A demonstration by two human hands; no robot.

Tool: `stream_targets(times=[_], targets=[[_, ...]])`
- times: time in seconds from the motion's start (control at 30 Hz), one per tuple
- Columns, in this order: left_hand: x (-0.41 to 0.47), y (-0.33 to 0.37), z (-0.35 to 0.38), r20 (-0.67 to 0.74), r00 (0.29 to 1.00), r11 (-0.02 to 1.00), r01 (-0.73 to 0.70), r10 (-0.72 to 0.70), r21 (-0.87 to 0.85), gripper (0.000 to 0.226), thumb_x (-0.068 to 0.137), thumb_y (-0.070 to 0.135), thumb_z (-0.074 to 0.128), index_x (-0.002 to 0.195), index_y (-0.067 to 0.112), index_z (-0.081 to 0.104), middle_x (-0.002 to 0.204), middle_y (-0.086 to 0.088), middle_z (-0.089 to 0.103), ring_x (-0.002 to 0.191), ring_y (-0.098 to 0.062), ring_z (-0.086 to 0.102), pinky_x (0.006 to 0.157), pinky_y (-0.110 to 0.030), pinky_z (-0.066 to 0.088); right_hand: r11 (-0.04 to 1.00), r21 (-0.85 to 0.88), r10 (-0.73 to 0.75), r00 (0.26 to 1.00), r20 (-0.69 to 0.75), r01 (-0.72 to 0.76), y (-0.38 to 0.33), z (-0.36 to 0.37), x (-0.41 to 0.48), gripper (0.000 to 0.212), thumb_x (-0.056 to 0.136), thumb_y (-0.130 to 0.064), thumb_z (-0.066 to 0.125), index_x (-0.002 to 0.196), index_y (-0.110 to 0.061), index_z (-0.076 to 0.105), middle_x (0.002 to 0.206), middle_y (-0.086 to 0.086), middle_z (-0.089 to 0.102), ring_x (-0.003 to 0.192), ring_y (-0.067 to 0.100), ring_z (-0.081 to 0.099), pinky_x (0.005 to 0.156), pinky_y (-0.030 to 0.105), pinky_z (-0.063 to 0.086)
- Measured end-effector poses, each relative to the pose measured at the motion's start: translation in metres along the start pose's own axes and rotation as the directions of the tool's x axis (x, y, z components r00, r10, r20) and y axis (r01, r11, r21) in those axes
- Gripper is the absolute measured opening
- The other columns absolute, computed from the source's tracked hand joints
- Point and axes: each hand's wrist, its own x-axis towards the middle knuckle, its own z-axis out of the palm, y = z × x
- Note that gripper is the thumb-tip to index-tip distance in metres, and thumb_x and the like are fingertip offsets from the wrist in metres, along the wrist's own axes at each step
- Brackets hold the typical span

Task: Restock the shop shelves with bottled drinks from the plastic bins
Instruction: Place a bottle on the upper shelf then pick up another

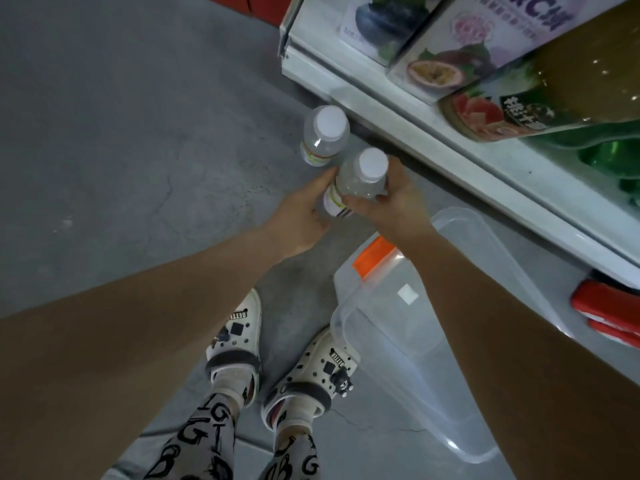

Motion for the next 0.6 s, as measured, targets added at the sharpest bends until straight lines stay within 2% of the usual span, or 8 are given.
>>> stream_targets(times=[0.1,0.17,0.2,0.23,0.3,0.37,0.5,0.6], targets=[[-0.023,0.003,-0.005,0.017,1.000,0.999,0.008,-0.007,-0.034,0.082,0.086,-0.006,0.066,0.150,0.029,0.028,0.138,0.009,0.048,0.126,-0.006,0.047,0.105,-0.024,0.038,0.970,0.228,0.071,0.996,0.052,-0.081,-0.007,0.000,-0.026,0.077,0.072,-0.028,0.088,0.138,-0.021,0.050,0.127,-0.004,0.065,0.114,0.017,0.065,0.101,0.044,0.053],[-0.039,0.004,-0.011,0.020,1.000,1.000,0.021,-0.021,0.007,0.087,0.082,-0.002,0.073,0.152,0.023,0.028,0.144,0.005,0.048,0.130,-0.012,0.048,0.110,-0.028,0.038,0.931,0.350,0.075,0.993,0.092,-0.102,-0.017,-0.001,-0.047,0.071,0.077,-0.020,0.086,0.139,-0.017,0.051,0.125,-0.001,0.068,0.112,0.015,0.067,0.097,0.036,0.055],[-0.049,0.006,-0.015,0.024,0.999,0.999,0.026,-0.027,0.028,0.089,0.081,-0.001,0.075,0.153,0.020,0.028,0.146,0.005,0.047,0.131,-0.010,0.047,0.111,-0.025,0.037,0.913,0.394,0.069,0.991,0.115,-0.110,-0.024,-0.001,-0.058,0.066,0.080,-0.016,0.084,0.138,-0.016,0.052,0.124,0.000,0.068,0.111,0.013,0.067,0.094,0.031,0.056],[-0.059,0.009,-0.020,0.037,0.999,0.999,0.035,-0.037,0.031,0.090,0.079,-0.003,0.076,0.153,0.019,0.028,0.146,0.007,0.046,0.129,-0.004,0.046,0.108,-0.016,0.036,0.894,0.431,0.067,0.988,0.137,-0.121,-0.031,-0.002,-0.069,0.062,0.083,-0.014,0.081,0.138,-0.016,0.053,0.124,0.000,0.069,0.110,0.012,0.068,0.091,0.027,0.056],[-0.081,0.019,-0.030,0.075,0.996,0.998,0.056,-0.058,0.023,0.092,0.078,-0.009,0.074,0.152,0.019,0.029,0.137,0.014,0.046,0.118,0.011,0.044,0.093,0.002,0.032,0.862,0.484,0.069,0.980,0.186,-0.153,-0.046,-0.006,-0.093,0.057,0.086,-0.014,0.078,0.138,-0.019,0.053,0.123,-0.002,0.069,0.107,0.008,0.068,0.089,0.024,0.055],[-0.104,0.032,-0.042,0.141,0.987,0.997,0.072,-0.075,0.023,0.091,0.078,-0.009,0.074,0.149,0.027,0.031,0.133,0.020,0.050,0.114,0.013,0.048,0.091,0.002,0.036,0.837,0.515,0.060,0.967,0.246,-0.183,-0.060,-0.016,-0.117,0.053,0.089,-0.015,0.073,0.138,-0.018,0.053,0.123,0.000,0.069,0.104,0.006,0.069,0.086,0.022,0.055],[-0.149,0.061,-0.061,0.271,0.957,0.995,0.103,-0.104,0.019,0.088,0.077,-0.008,0.075,0.138,0.042,0.034,0.115,0.035,0.061,0.108,0.013,0.059,0.088,-0.006,0.045,0.811,0.537,0.048,0.941,0.336,-0.234,-0.083,-0.038,-0.165,0.052,0.092,-0.021,0.071,0.140,-0.019,0.051,0.130,0.005,0.066,0.118,0.017,0.065,0.101,0.037,0.054],[-0.184,0.097,-0.069,0.352,0.929,0.993,0.099,-0.115,0.063,0.089,0.078,0.000,0.078,0.134,0.051,0.032,0.119,0.026,0.063,0.107,0.007,0.061,0.088,-0.011,0.048,0.812,0.530,0.034,0.926,0.376,-0.245,-0.106,-0.058,-0.204,0.050,0.092,-0.026,0.067,0.139,-0.018,0.052,0.130,0.008,0.066,0.120,0.024,0.064,0.103,0.043,0.051]])
